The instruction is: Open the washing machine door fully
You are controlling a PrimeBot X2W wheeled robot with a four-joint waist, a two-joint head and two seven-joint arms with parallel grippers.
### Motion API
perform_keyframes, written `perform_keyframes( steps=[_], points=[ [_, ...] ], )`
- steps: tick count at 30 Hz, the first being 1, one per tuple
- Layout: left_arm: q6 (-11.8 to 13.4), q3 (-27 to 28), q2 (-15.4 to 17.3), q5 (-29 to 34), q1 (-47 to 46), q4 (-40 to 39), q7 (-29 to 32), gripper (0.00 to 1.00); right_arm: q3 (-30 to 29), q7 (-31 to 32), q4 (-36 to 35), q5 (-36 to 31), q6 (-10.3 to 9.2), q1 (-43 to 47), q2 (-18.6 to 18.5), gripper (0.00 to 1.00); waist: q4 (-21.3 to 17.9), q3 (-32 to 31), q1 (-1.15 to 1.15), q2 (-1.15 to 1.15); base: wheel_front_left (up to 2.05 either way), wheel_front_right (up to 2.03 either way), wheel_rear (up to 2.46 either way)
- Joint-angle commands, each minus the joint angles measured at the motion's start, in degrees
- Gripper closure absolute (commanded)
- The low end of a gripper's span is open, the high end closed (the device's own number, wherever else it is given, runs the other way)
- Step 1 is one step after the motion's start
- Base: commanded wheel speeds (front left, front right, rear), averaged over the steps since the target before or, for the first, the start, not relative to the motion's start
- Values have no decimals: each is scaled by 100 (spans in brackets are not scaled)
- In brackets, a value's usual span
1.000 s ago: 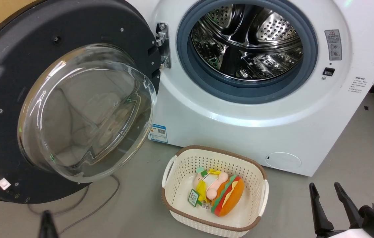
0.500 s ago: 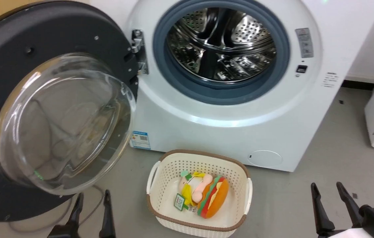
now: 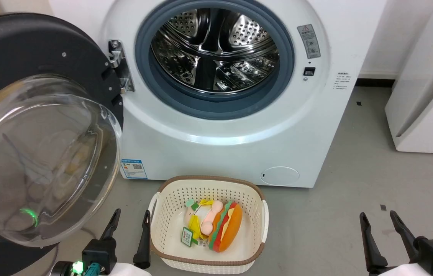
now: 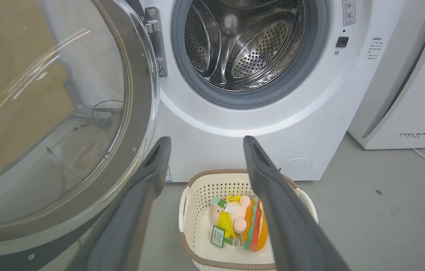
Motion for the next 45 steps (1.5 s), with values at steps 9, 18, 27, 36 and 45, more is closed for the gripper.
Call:
perform_keyframes(
  steps=[9, 18, 27, 36, 45],
  points=[
    [46, -28, -13, -58, -123, 126, -29, 0, -4, 13, -35, 7, 3, 7, 14, 0, -38, 84, 0, 0, 0, 0, 0],
    [26, -44, -10, -16, -74, 119, 1, 100, 5, 0, -10, 11, 0, -3, 0, 100, -42, 93, 0, 0, 0, 0, 0],
    [18, -6, -28, 18, -73, 54, 68, 100, 26, 18, -8, -15, 0, -36, 1, 100, -58, 89, 0, 0, 0, 0, 0],
    [4, 45, -51, 70, -71, -45, 170, 100, 56, 45, -6, -55, 0, -87, 2, 100, -82, 82, 0, 0, 0, 0, 0],
    [-9, 97, -75, 122, -70, -144, 271, 100, 87, 73, -4, -95, 1, -137, 3, 100, -106, 76, 0, 0, 0, 0, 0]
  ],
)
